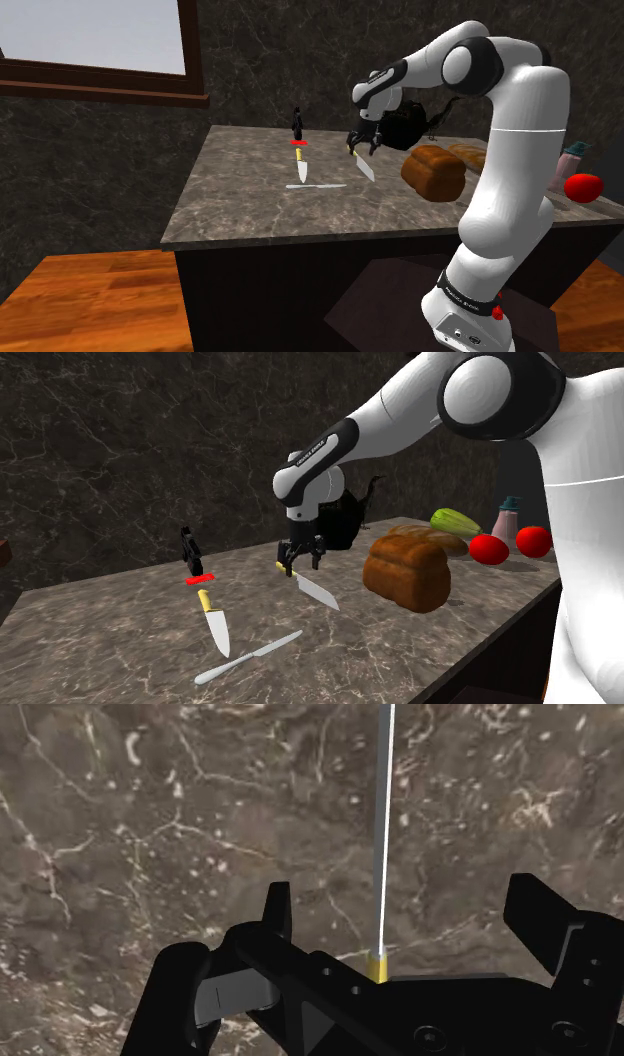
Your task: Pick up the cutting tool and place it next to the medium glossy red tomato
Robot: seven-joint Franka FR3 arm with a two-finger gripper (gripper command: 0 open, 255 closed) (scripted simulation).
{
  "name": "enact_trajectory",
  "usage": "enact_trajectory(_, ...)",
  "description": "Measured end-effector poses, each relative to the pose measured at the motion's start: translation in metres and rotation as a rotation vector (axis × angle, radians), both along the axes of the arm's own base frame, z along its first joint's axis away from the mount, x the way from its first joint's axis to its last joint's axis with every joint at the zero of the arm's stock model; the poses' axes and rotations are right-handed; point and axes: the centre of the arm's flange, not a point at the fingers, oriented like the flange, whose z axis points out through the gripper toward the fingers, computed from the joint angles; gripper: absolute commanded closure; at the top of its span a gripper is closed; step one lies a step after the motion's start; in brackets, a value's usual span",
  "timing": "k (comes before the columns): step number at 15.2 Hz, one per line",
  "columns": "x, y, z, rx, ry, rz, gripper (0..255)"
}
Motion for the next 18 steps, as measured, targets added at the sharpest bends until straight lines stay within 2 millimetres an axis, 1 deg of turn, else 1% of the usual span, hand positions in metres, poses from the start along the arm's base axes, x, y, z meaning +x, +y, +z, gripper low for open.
enact_trajectory(6,0.0,-0.001,-0.032,0.001,-0.002,-0.005,0)
enact_trajectory(12,0.001,-0.001,-0.036,0.0,-0.002,-0.005,0)
enact_trajectory(13,0.001,-0.001,-0.036,0.0,-0.002,-0.005,255)
enact_trajectory(18,0.001,-0.001,-0.036,0.0,-0.002,-0.005,255)
